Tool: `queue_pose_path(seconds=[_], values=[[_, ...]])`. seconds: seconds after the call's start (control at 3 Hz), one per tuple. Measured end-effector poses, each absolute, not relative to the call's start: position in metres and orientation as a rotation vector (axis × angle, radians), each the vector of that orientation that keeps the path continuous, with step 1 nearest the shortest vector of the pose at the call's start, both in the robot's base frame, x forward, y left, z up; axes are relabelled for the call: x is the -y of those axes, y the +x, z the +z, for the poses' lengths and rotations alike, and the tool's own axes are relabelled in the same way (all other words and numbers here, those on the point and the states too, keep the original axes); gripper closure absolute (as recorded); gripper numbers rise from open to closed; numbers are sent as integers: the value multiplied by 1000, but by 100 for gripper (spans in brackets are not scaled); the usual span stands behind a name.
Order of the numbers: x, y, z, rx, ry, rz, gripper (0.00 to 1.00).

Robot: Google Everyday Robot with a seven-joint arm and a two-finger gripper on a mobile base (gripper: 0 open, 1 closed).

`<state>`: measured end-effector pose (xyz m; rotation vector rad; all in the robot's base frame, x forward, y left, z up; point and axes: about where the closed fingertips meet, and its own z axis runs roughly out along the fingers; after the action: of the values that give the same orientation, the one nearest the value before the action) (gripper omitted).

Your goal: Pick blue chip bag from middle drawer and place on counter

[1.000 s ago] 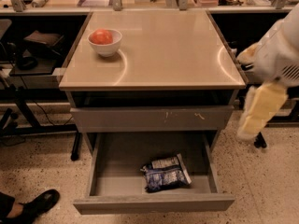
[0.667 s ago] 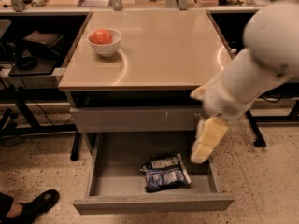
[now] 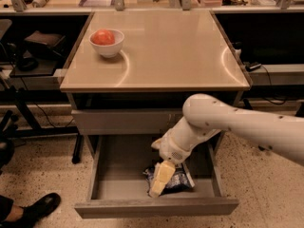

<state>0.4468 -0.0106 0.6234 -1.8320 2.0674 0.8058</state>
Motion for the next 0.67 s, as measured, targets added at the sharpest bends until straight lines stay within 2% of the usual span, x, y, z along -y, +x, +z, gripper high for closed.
queue_pose_path(seconds=[0.67], values=[[17,450,600,-2072,-1724,894,0]])
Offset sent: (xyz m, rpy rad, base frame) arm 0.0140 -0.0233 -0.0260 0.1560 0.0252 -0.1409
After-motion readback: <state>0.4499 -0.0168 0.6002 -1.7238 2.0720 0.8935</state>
